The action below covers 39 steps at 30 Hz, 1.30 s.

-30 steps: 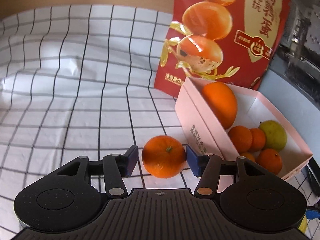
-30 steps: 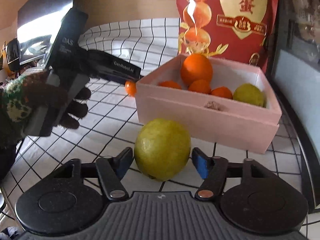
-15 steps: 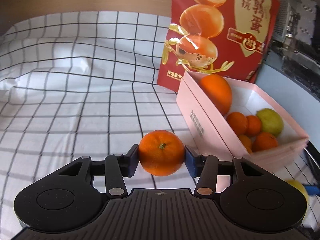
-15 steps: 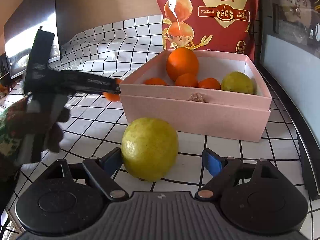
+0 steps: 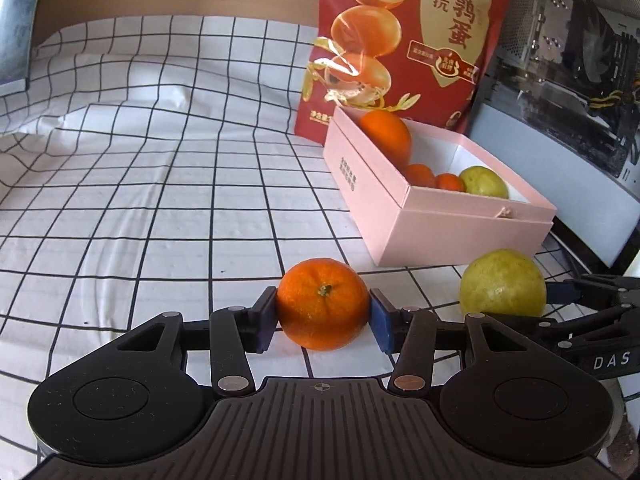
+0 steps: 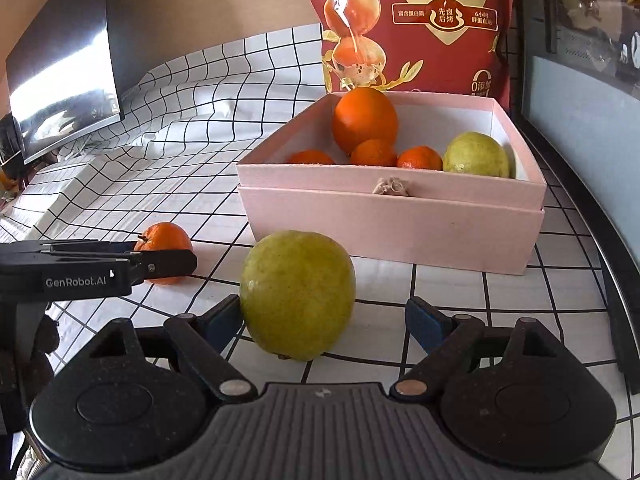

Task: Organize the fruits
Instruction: 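Reposition the open right tool around the pomelo in front of the box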

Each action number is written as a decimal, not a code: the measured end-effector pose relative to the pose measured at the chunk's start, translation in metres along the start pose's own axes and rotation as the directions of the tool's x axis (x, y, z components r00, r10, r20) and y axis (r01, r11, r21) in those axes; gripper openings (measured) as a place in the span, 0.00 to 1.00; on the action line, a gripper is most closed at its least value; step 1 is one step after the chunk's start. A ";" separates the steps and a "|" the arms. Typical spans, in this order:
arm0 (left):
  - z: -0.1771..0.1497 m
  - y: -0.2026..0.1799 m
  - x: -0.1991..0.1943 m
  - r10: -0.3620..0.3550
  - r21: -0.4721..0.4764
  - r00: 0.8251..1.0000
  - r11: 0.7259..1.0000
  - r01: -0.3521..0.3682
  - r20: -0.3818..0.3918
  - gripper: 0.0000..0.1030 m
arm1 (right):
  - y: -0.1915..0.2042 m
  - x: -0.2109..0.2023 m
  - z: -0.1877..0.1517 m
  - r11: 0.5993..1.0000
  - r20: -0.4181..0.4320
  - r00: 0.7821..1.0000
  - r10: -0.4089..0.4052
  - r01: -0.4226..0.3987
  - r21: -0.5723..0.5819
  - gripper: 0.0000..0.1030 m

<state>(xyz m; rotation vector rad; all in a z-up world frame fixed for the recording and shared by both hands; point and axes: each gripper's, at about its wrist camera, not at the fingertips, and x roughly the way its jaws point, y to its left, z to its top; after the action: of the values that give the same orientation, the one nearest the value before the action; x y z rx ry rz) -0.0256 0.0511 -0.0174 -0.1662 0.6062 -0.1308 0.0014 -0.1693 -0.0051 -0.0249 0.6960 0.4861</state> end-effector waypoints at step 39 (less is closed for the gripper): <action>-0.002 0.002 -0.002 -0.009 -0.009 1.000 1.000 0.009 0.005 0.52 | -0.003 -0.028 -0.012 0.964 -0.064 0.973 -0.223 0.211 -0.161 0.93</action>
<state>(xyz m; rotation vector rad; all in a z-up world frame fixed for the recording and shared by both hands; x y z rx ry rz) -0.0283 0.0538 -0.0178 -0.1781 0.6012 -0.1358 -0.0230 -0.1857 0.0024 -0.2652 0.7246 0.3278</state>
